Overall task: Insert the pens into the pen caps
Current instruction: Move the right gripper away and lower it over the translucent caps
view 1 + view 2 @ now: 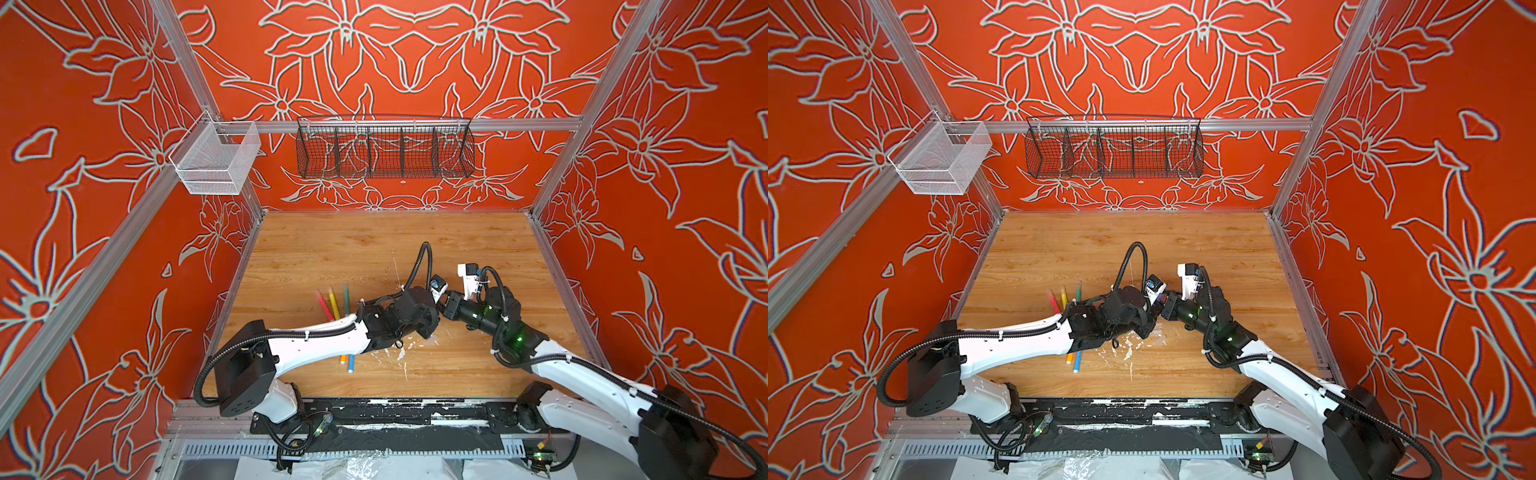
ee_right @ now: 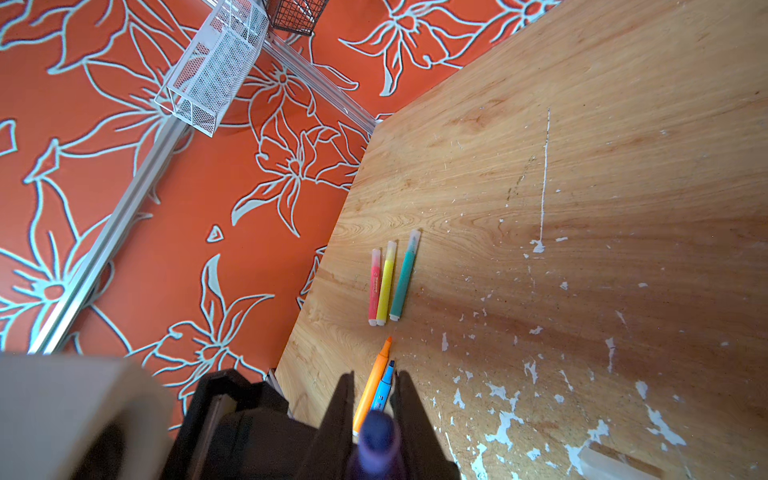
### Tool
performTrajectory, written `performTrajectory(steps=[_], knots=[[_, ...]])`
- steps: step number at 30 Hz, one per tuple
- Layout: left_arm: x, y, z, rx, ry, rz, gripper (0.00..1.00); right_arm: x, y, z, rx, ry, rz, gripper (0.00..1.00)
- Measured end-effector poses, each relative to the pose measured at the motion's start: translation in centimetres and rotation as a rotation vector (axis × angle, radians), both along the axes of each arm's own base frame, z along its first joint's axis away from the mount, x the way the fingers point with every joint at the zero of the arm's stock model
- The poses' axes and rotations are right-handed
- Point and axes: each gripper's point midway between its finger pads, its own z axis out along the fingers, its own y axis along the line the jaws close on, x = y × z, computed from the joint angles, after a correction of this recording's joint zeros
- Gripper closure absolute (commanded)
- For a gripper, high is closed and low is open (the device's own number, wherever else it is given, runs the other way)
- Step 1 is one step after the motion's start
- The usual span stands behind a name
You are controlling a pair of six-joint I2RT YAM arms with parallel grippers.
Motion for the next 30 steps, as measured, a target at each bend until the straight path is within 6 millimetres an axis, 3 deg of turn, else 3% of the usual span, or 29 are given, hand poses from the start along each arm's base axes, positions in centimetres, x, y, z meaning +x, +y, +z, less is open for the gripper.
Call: performTrajectory(steps=[3,6,11,14,18,22,25,30], knots=[[0.2,0.2,0.0,0.0,0.0,0.01,0.95,0.0,0.1,0.0,-0.001,0.0,0.002,0.92],[0.6,0.5,-0.1,-0.005,0.011,0.016,1.0,0.1,0.1,-0.1,-0.003,0.001,0.0,0.89],[1.0,1.1,-0.3,-0.027,0.036,0.018,1.0,0.2,0.1,-0.2,-0.009,0.006,-0.004,0.49],[1.9,2.6,-0.2,-0.046,0.039,0.062,1.0,0.1,0.3,0.0,-0.035,0.008,0.001,0.37],[3.8,6.2,0.3,-0.104,0.046,0.179,1.0,0.5,-0.4,0.1,-0.092,0.017,-0.038,0.35],[6.2,11.8,0.3,-0.15,0.045,0.384,1.0,1.1,-1.7,-0.2,-0.176,0.044,-0.106,0.38],[6.8,15.1,0.4,-0.172,0.03,0.512,1.0,1.7,-2.3,-0.5,-0.241,0.076,-0.143,0.42],[6.5,17.1,0.8,-0.199,0.008,0.592,1.0,2.8,-2.1,-3.0,-0.353,0.17,-0.155,0.47]])
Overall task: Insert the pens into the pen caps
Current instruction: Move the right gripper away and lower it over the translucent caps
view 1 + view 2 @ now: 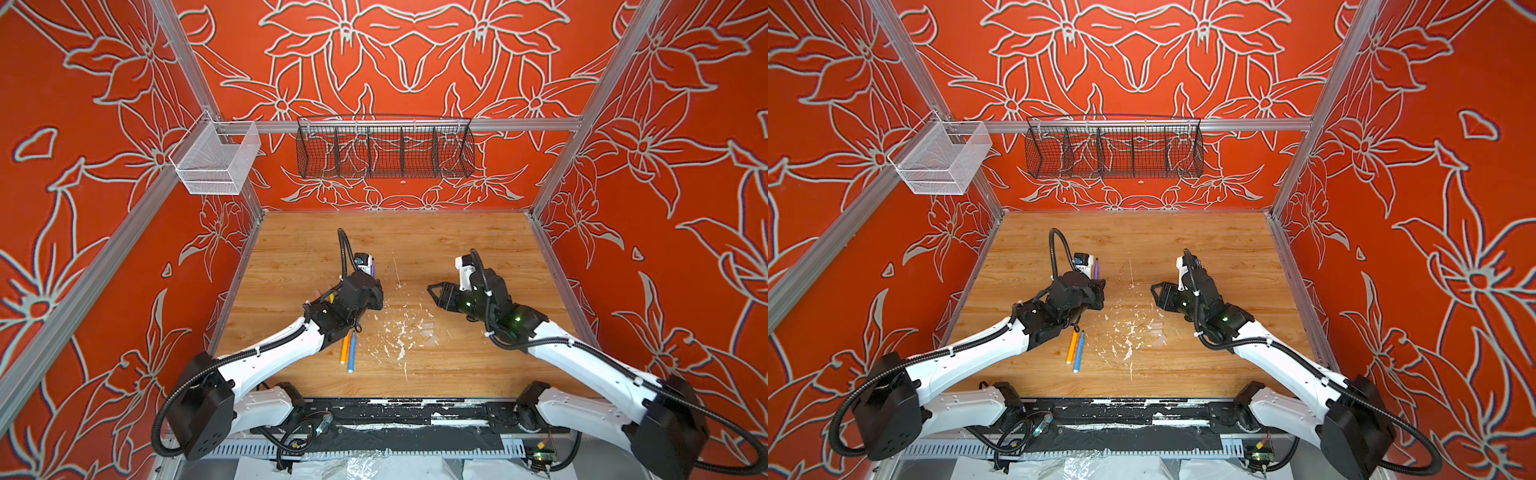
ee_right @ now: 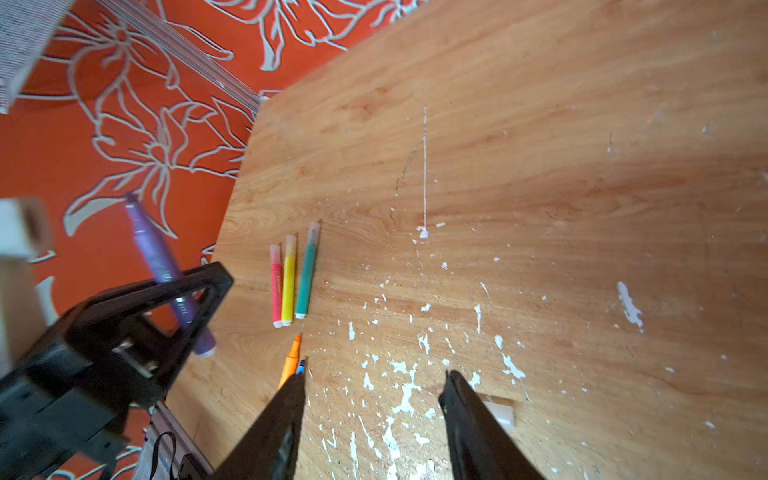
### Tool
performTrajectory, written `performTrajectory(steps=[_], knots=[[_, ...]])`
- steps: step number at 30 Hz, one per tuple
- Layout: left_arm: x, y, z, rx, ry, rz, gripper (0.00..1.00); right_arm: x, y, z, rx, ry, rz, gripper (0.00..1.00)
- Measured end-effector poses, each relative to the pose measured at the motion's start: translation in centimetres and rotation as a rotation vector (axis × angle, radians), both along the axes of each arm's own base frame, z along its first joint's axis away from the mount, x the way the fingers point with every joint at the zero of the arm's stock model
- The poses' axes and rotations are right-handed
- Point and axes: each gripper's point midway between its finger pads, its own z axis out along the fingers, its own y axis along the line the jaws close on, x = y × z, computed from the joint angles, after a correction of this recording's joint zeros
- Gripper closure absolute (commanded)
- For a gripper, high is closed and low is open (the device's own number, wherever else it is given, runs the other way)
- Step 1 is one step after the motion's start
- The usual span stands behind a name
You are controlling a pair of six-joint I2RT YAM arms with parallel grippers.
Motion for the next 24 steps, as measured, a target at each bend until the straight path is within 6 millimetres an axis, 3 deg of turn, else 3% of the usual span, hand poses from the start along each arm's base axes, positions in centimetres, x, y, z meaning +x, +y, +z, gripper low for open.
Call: performTrajectory(steps=[6,10,24], knots=[[0.0,0.4,0.3,-0.01,-0.007,0.025,1.0,0.2,0.1,-5.2,-0.12,0.162,-0.006,0.48],[0.0,0.5,0.2,-0.009,-0.005,0.027,1.0,-0.1,-0.3,-7.7,-0.165,0.242,-0.024,0.48],[0.0,0.5,0.2,-0.008,-0.002,0.028,1.0,-0.7,-0.7,-12.1,-0.194,0.402,-0.1,0.48]])
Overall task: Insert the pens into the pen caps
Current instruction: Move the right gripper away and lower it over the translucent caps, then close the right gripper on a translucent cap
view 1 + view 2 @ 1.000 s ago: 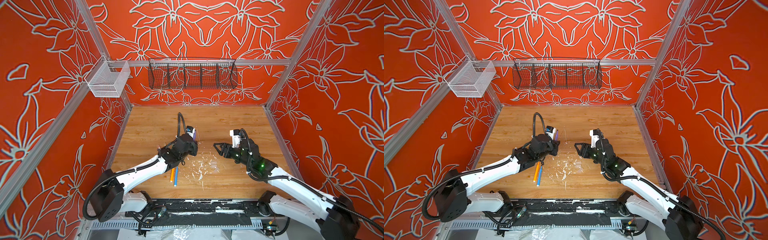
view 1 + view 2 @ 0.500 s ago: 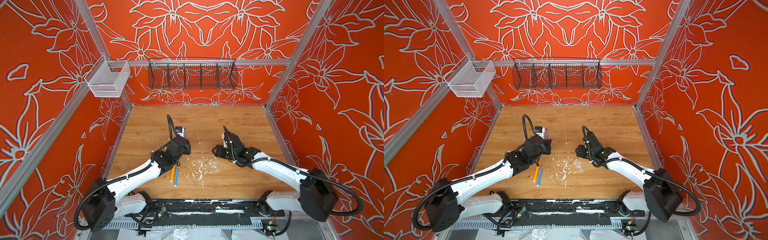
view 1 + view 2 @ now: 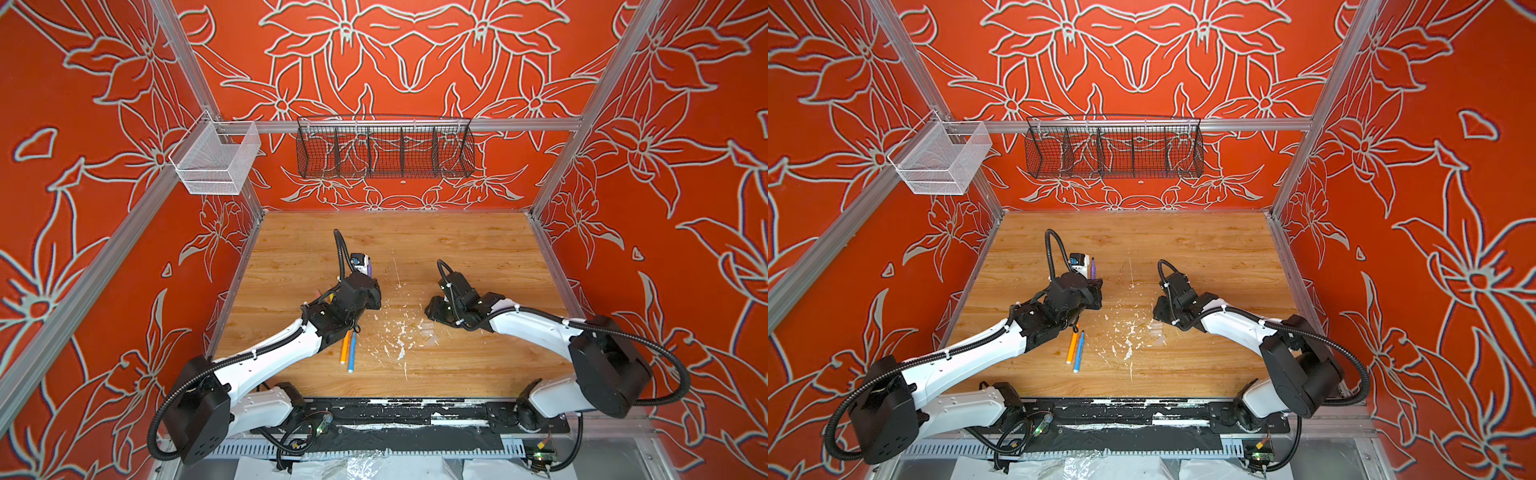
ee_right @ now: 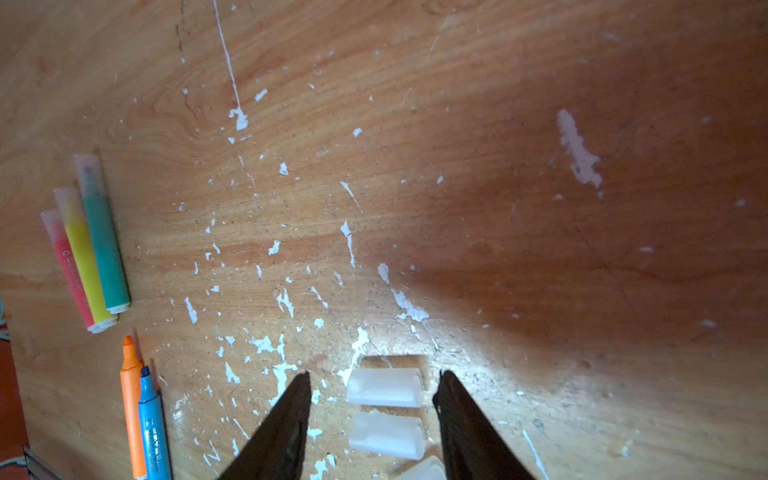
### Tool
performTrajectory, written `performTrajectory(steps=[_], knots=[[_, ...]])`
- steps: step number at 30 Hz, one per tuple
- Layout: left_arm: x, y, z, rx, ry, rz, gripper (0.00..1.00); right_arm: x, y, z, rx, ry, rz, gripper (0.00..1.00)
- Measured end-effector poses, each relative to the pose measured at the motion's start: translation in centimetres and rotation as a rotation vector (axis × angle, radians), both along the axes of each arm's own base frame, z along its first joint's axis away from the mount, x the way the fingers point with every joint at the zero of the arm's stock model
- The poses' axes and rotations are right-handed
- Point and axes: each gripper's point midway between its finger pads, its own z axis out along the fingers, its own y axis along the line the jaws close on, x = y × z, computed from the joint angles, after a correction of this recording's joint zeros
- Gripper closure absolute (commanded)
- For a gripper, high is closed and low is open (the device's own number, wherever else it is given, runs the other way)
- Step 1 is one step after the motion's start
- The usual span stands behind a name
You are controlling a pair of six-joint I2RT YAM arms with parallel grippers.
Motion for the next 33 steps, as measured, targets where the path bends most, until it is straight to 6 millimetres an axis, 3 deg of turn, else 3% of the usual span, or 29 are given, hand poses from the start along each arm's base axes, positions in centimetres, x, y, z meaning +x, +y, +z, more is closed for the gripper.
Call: performTrajectory(steps=[10,15,26,33], knots=[[0.0,0.0,0.0,0.0,0.0,0.0,1.0,-1.3,0.9,-2.5,-0.026,0.077,0.019,0.47],[0.0,0.0,0.0,0.0,0.0,0.0,1.0,-1.8,2.3,-2.5,-0.032,0.076,0.057,0.47],[0.0,0.1,-0.1,0.002,0.002,0.005,1.0,-0.1,6.3,-2.7,-0.077,0.068,0.154,0.52],[-0.3,1.4,0.3,0.015,0.001,0.055,1.0,1.0,8.6,-2.7,-0.142,0.049,0.23,0.52]])
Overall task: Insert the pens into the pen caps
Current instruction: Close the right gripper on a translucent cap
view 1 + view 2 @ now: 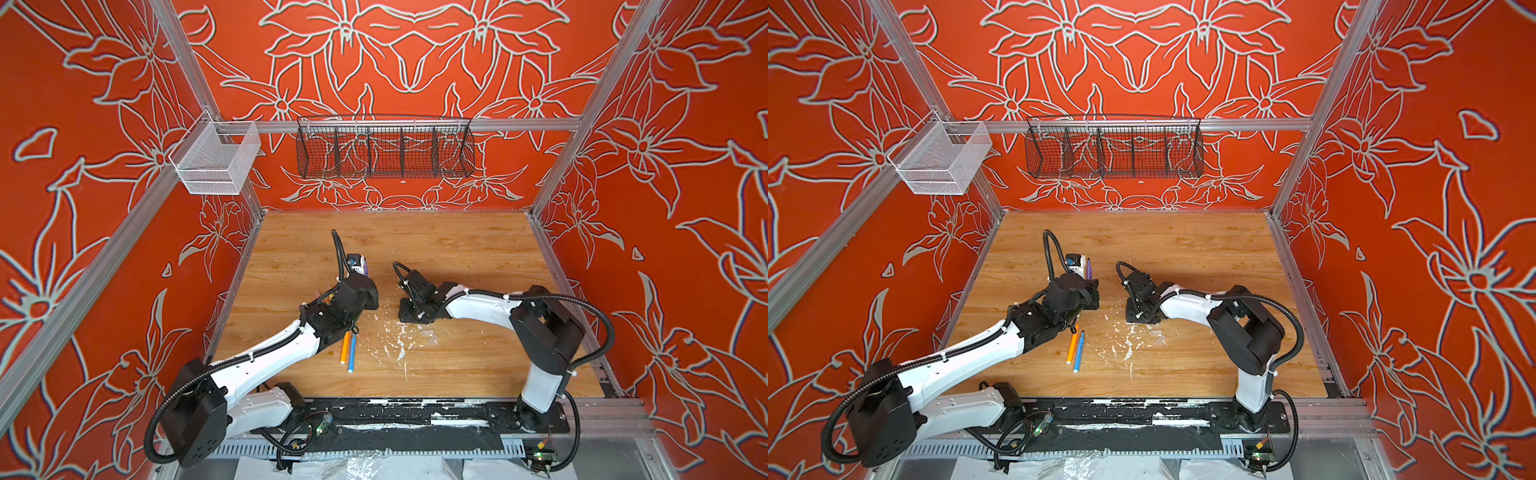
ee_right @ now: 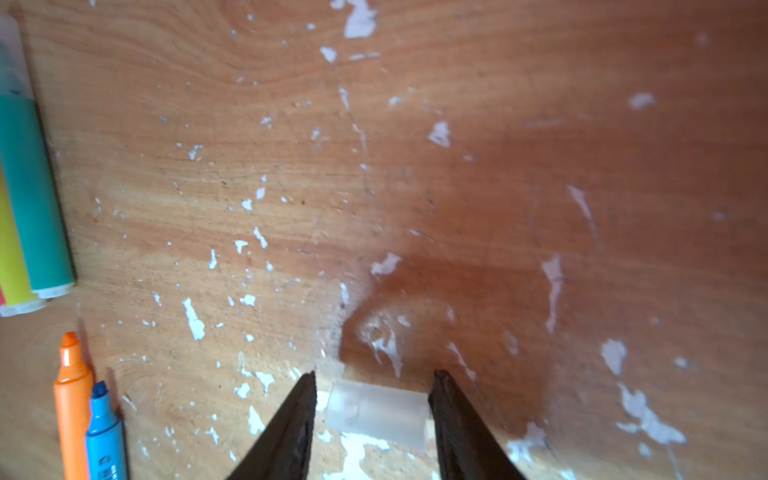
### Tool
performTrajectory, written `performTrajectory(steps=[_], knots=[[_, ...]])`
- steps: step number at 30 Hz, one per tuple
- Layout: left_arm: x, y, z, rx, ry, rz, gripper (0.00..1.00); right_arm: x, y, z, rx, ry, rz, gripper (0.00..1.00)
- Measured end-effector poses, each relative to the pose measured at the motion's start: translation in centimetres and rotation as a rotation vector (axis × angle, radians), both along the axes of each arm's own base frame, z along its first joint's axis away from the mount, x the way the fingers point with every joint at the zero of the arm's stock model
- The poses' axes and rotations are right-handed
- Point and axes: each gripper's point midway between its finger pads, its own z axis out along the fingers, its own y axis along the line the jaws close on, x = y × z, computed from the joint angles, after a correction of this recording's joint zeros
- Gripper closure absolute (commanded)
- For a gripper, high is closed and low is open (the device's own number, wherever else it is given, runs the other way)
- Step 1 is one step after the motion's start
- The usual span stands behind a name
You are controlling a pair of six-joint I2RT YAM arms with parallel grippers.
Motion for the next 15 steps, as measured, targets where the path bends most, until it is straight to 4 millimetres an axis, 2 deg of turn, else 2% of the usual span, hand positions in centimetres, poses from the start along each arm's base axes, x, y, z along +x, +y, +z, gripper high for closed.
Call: performTrajectory(steps=[6,11,15], knots=[[-0.2,0.4,1.1,-0.016,-0.027,0.014,1.0,0.2,0.8,-0.1,-0.055,-0.017,0.049,0.47],[-0.2,0.5,1.2,-0.017,-0.028,0.015,1.0,0.0,-0.1,-0.1,-0.105,-0.028,0.045,0.38],[-0.3,0.5,1.1,-0.015,-0.026,0.015,1.0,-0.4,-1.0,-0.2,-0.155,-0.028,0.039,0.35]])
